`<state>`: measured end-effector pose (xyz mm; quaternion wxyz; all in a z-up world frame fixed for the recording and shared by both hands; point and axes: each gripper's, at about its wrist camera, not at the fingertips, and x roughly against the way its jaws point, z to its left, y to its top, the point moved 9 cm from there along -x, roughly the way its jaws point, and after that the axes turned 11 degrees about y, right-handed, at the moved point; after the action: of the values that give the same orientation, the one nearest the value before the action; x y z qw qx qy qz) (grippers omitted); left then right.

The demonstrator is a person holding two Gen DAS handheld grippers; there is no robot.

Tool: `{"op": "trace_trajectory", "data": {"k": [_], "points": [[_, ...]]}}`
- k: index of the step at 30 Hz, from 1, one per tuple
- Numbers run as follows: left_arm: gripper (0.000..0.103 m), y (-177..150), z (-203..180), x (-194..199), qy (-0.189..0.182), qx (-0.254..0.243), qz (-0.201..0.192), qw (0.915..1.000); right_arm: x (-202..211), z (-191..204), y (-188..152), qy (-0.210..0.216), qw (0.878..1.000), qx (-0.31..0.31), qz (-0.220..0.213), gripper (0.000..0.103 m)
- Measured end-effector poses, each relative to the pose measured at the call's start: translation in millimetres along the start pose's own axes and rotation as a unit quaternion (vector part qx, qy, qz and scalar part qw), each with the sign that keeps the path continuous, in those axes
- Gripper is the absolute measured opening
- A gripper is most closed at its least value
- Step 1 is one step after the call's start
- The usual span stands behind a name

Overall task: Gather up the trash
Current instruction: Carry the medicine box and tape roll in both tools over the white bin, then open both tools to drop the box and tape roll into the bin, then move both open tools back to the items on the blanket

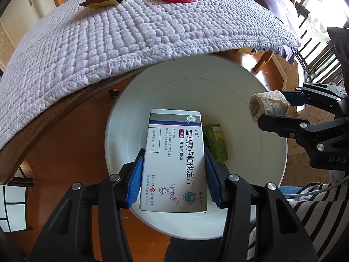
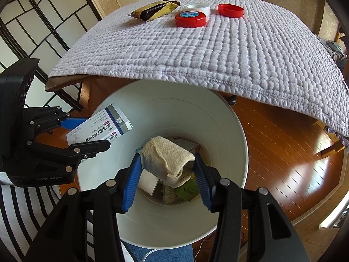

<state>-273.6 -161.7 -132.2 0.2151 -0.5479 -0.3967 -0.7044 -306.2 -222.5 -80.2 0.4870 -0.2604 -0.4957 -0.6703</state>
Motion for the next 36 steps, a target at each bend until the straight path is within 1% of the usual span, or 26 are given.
{"op": "trace_trajectory", "data": {"k": [10, 13, 14, 15, 16, 17, 22, 25, 28, 32, 33, 34, 35, 36], "points": [[0.053, 6.6, -3.9, -7.0, 0.001, -0.002, 0.000, 1.0000, -2.2, -1.9, 0.2, 0.000, 1.000, 0.000, 0.003, 0.047], [0.053, 10.1, -4.8, -6.8, 0.000, -0.003, -0.005, 1.0000, -2.0, -2.0, 0.6, 0.004, 1.000, -0.002, -0.002, 0.048], [0.054, 14.1, -3.9, -6.2, 0.007, -0.002, -0.011, 0.9999, -1.2, -2.3, 1.3, 0.007, 1.000, -0.003, -0.006, 0.053], [0.065, 17.4, -1.4, -5.3, 0.016, 0.000, -0.018, 0.9997, -0.6, -3.5, 2.5, 0.013, 1.000, -0.007, -0.006, 0.058], [0.072, 19.4, 0.9, -2.9, 0.020, 0.000, -0.022, 0.9996, 0.4, -5.3, 3.3, 0.016, 1.000, -0.012, -0.009, 0.065], [0.075, 21.8, 1.2, 0.0, 0.020, 0.000, -0.029, 0.9994, 2.9, -7.9, 3.8, 0.018, 1.000, -0.017, -0.015, 0.066], [0.075, 27.5, 1.2, 6.2, 0.018, -0.002, -0.037, 0.9991, 10.0, -16.8, 7.6, 0.012, 1.000, -0.015, -0.023, 0.066], [0.075, 29.8, 2.0, 15.2, 0.013, 0.001, -0.041, 0.9991, 21.1, -19.4, 12.8, -0.001, 1.000, -0.005, -0.030, 0.066], [0.075, 38.2, 5.0, 38.0, 0.011, 0.004, -0.061, 0.9981, 47.6, -23.9, 26.5, -0.023, 0.998, 0.013, -0.054, 0.066], [0.075, 58.7, 20.9, 78.0, 0.017, 0.020, -0.112, 0.9933, 91.8, -28.1, 49.2, -0.062, 0.991, 0.046, -0.106, 0.066], [0.077, 64.7, 25.9, 84.6, 0.020, 0.028, -0.124, 0.9917, 101.2, -27.6, 55.7, -0.071, 0.989, 0.052, -0.120, 0.066], [0.080, 74.3, 36.4, 93.2, 0.026, 0.042, -0.140, 0.9890, 110.4, -29.2, 62.8, -0.081, 0.986, 0.056, -0.136, 0.069], [0.088, 78.9, 44.7, 97.0, 0.030, 0.051, -0.149, 0.9871, 118.4, -29.4, 71.1, -0.085, 0.983, 0.059, -0.151, 0.076], [0.093, 88.0, 54.4, 102.4, 0.034, 0.065, -0.166, 0.9835, 126.3, -33.8, 79.8, -0.081, 0.980, 0.060, -0.169, 0.080]]}}
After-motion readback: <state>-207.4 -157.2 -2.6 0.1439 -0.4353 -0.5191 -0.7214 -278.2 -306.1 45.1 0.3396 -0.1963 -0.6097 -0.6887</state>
